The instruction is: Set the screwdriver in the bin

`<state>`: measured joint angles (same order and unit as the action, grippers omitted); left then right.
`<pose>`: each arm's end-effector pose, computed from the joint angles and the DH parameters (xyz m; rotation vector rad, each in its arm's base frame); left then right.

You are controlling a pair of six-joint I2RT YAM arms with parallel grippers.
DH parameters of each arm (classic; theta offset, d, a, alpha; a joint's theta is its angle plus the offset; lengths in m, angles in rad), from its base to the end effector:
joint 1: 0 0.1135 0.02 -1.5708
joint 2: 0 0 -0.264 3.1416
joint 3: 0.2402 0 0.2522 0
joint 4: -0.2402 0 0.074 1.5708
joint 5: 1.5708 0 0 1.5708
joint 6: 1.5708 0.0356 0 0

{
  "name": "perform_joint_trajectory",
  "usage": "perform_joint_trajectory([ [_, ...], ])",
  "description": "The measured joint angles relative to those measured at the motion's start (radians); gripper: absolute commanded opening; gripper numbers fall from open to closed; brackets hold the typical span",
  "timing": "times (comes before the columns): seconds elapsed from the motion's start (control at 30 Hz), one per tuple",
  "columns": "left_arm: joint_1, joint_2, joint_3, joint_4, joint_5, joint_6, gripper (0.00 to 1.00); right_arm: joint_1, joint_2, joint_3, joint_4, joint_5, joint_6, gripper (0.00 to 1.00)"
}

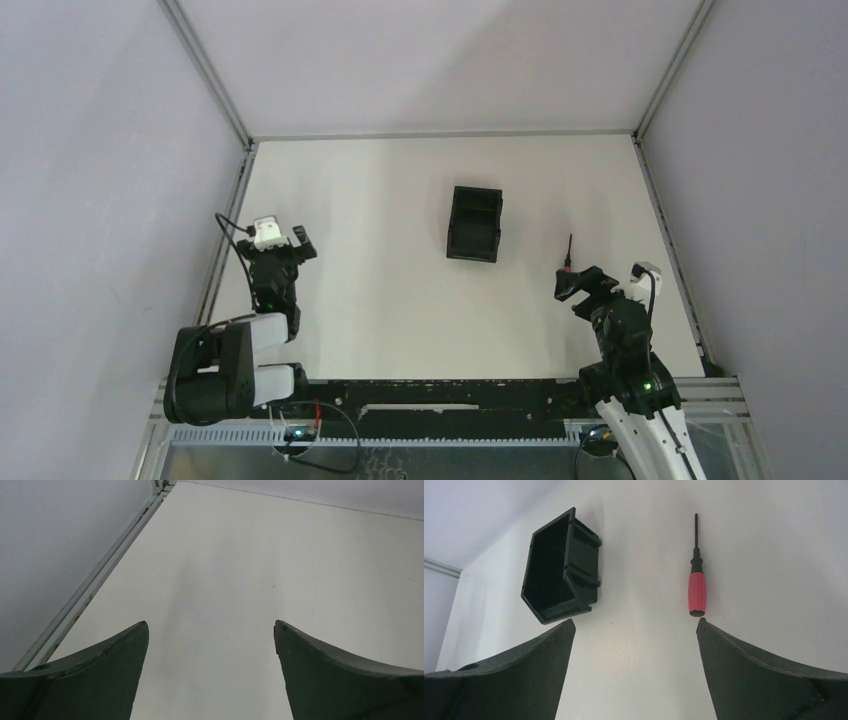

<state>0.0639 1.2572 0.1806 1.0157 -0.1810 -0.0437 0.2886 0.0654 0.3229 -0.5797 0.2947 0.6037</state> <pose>0.2155 0.0202 0.1708 -0.2262 1.6174 0.1631 0.0803 0.0130 0.2169 0.4939 1.8266 0.3330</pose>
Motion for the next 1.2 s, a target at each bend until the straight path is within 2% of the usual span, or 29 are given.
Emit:
perform_joint_trajectory([
  [0.27, 0.000, 0.000, 0.000, 0.000, 0.000, 0.000, 1.00, 0.000, 0.055, 0.084, 0.075, 0.030, -0.091, 0.98],
  [0.4, 0.000, 0.000, 0.000, 0.000, 0.000, 0.000, 1.00, 0.000, 0.304, 0.293, 0.135, 0.038, -0.164, 0.98],
  [0.5, 0.000, 0.000, 0.000, 0.000, 0.000, 0.000, 1.00, -0.023, 0.629, 0.575, 0.094, 0.037, -0.217, 0.97],
  [0.6, 0.000, 0.000, 0.000, 0.000, 0.000, 0.000, 1.00, -0.051, 0.859, 0.778, 0.089, 0.022, -0.243, 0.96],
  [0.67, 0.000, 0.000, 0.000, 0.000, 0.000, 0.000, 1.00, -0.060, 0.921, 0.799, 0.087, -0.004, -0.256, 0.98],
  [0.8, 0.000, 0.000, 0.000, 0.000, 0.000, 0.000, 1.00, -0.076, 0.886, 0.718, 0.069, -0.066, -0.262, 0.99],
  [0.93, 0.000, 0.000, 0.000, 0.000, 0.000, 0.000, 1.00, -0.212, 0.901, 0.741, 0.018, -0.157, -0.259, 0.98],
  [1.07, 0.000, 0.000, 0.000, 0.000, 0.000, 0.000, 1.00, -0.303, 1.082, 0.838, -0.024, -0.203, -0.267, 0.94],
  [1.2, 0.000, 0.000, 0.000, 0.000, 0.000, 0.000, 1.00, -0.315, 1.382, 0.863, -0.039, -0.246, -0.285, 0.88],
])
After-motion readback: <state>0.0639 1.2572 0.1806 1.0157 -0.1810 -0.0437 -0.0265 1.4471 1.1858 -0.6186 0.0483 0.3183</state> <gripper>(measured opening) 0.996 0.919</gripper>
